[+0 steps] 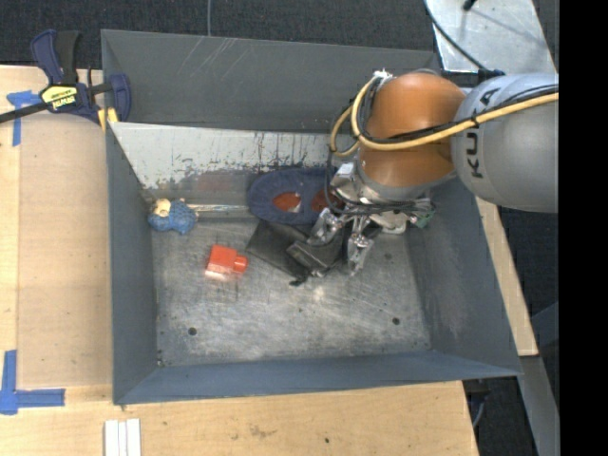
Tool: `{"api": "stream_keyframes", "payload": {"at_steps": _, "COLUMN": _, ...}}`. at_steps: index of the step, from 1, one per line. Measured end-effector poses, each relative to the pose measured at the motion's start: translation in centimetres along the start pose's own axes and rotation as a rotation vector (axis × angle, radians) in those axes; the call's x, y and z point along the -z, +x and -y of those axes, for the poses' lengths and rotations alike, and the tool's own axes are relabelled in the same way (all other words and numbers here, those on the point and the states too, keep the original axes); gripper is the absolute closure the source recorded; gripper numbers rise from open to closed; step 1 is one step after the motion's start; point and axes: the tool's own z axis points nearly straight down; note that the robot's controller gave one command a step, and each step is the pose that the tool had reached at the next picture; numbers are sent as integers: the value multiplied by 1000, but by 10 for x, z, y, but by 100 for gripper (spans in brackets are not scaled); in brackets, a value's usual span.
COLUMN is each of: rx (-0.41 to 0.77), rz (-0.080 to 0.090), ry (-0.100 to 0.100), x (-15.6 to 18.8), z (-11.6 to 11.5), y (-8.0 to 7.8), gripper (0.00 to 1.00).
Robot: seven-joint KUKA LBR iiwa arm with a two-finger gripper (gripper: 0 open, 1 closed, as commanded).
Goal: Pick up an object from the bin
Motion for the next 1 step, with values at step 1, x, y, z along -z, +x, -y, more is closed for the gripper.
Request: {"api": "stream_keyframes", "payload": {"at_steps": 1, "rx": -12, "rz": 4, "ry": 5, "x": 148, "z": 1, "y": -2, "gripper": 100}}
